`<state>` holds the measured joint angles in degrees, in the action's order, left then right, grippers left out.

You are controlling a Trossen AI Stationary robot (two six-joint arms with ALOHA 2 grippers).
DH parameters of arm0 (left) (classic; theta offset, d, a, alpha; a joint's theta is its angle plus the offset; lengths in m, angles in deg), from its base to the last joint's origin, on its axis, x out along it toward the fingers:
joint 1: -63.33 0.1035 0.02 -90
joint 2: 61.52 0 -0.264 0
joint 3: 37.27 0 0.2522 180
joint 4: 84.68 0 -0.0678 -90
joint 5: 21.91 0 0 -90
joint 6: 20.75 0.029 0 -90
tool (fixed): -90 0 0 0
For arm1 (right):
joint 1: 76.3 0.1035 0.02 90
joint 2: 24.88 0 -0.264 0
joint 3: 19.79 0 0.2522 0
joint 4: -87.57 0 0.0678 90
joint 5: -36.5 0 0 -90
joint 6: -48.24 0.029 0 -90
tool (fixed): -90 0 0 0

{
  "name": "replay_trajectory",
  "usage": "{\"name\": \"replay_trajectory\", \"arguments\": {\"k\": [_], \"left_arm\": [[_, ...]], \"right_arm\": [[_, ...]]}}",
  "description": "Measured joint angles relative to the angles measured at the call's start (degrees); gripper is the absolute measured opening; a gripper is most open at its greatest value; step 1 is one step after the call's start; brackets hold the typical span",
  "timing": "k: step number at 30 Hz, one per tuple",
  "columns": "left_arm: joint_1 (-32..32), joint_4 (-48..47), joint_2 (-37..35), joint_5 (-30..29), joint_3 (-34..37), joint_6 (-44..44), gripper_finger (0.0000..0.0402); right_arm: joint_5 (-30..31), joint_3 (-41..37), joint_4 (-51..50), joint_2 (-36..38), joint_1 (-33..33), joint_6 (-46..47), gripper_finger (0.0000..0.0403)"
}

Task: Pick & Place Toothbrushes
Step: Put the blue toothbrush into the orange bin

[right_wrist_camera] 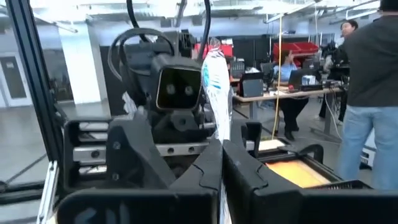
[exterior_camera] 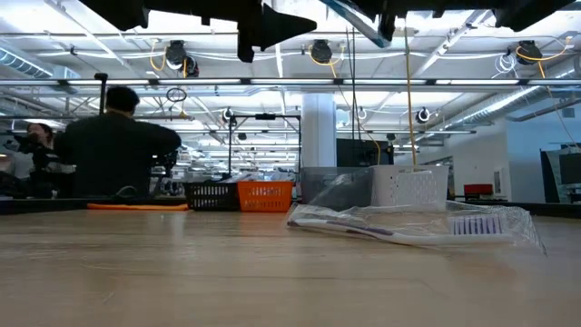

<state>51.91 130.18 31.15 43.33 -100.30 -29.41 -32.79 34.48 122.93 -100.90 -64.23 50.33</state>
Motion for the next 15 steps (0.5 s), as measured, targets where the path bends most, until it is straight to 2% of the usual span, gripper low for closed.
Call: {"name": "replay_trajectory", "arguments": {"k": [7,11,15], "left_arm": [[0.0,1.39,0.0,1.1,0.02,-0.01,0.0269],[0.2,2.29,0.0,1.44,0.02,0.21,0.0267],[0.53,2.29,0.0,2.04,0.02,0.63,0.0238]], "right_arm": [[-1.49,0.02,6.48,-3.43,-0.5,-0.06,0.0],[-1.45,0.02,6.92,-3.59,-0.5,-0.45,0.0],[-1.49,0.02,8.75,-3.58,-0.47,-1.3,0.0]]}}
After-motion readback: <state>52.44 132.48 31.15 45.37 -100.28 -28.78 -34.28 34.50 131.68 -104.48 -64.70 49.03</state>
